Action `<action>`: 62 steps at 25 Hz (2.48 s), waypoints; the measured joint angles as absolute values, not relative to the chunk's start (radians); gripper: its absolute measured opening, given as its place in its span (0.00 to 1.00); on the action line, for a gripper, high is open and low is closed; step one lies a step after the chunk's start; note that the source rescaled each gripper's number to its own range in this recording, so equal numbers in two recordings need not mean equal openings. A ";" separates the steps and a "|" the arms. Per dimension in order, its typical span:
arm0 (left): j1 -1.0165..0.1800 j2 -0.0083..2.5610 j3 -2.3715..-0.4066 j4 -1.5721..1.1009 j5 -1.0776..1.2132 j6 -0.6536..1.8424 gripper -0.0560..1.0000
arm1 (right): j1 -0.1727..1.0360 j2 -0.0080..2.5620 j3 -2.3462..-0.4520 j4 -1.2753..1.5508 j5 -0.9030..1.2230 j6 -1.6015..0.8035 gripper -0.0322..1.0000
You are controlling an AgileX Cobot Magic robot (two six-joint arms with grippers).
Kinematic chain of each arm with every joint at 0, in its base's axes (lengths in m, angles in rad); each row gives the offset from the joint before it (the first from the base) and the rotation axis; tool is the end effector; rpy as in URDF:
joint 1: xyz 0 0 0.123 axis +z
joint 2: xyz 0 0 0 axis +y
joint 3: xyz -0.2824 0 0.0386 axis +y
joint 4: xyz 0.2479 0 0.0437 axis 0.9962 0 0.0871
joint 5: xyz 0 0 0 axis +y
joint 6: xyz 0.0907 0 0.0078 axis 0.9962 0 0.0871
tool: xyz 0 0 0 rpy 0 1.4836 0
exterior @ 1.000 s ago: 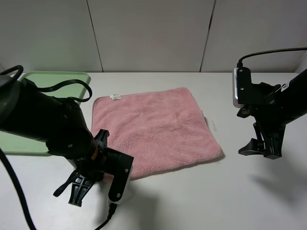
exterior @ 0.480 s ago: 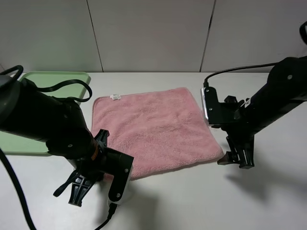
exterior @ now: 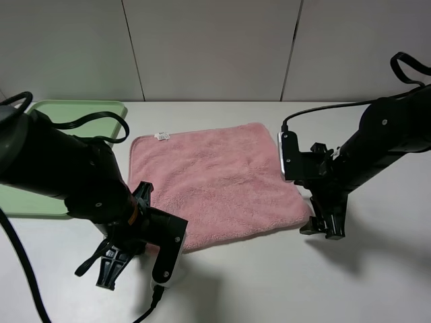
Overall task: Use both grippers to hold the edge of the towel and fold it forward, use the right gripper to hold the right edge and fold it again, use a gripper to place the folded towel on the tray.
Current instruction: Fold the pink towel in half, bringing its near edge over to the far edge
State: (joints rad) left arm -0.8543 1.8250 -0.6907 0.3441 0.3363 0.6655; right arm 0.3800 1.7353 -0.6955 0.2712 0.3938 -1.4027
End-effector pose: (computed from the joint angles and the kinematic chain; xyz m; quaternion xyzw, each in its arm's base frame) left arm 0.1857 -0.1978 0.0919 0.7885 0.6039 0.0624 0.0985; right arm 0.2461 0.1084 0.1156 -0.6916 0.7107 0.0028 0.1288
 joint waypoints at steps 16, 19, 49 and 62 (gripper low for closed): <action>-0.854 1.825 -0.691 0.344 0.336 0.665 0.06 | 0.380 1.803 -0.696 0.317 0.349 -1.399 1.00; -0.854 1.825 -0.691 0.344 0.336 0.665 0.06 | 0.380 1.803 -0.696 0.322 0.349 -1.399 1.00; -0.854 1.825 -0.691 0.344 0.325 0.665 0.06 | 0.380 1.803 -0.696 0.325 0.345 -1.267 0.17; -0.854 1.825 -0.691 0.341 0.160 0.665 0.05 | 0.380 1.803 -0.696 0.325 0.345 -1.265 0.03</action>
State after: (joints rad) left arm -0.8543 1.8250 -0.6907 0.3412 0.1599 0.6647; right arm 0.3800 1.8034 -0.6962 0.3245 0.3455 -1.2648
